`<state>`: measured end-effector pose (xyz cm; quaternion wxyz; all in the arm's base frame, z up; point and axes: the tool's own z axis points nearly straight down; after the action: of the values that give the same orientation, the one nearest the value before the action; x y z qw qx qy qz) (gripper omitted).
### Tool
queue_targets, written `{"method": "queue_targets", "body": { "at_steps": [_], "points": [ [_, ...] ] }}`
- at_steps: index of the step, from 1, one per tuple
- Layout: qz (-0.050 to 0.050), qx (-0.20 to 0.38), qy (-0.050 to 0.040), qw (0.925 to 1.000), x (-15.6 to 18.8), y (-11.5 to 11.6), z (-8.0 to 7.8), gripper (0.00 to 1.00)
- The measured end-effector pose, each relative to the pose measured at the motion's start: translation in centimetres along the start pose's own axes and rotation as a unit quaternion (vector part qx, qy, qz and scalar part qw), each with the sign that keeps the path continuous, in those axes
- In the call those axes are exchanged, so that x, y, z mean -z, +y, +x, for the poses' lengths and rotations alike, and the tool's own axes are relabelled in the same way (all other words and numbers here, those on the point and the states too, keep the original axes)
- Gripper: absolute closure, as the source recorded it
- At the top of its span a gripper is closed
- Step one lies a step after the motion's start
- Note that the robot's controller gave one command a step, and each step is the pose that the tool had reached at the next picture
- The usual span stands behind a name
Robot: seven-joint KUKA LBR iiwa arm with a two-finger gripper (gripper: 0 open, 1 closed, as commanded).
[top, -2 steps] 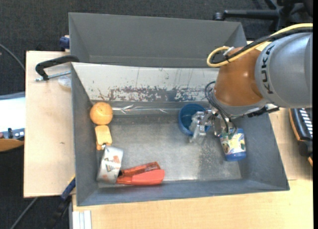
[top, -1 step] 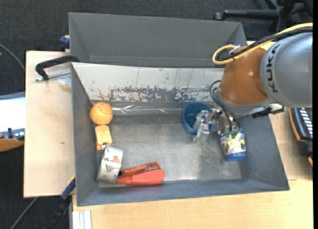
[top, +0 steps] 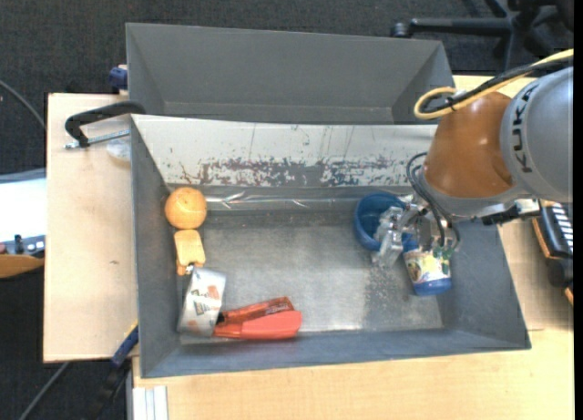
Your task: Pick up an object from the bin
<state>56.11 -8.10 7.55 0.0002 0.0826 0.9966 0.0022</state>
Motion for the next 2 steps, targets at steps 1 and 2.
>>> {"method": "queue_targets", "body": {
  "at_steps": [1, 2],
  "points": [
    [-0.003, -0.013, -0.0025, 0.9999, -0.42, -0.77, -0.85, 1.0],
    [-0.002, -0.013, -0.0025, 0.9999, -0.42, -0.77, -0.85, 1.0]
  ]
}}
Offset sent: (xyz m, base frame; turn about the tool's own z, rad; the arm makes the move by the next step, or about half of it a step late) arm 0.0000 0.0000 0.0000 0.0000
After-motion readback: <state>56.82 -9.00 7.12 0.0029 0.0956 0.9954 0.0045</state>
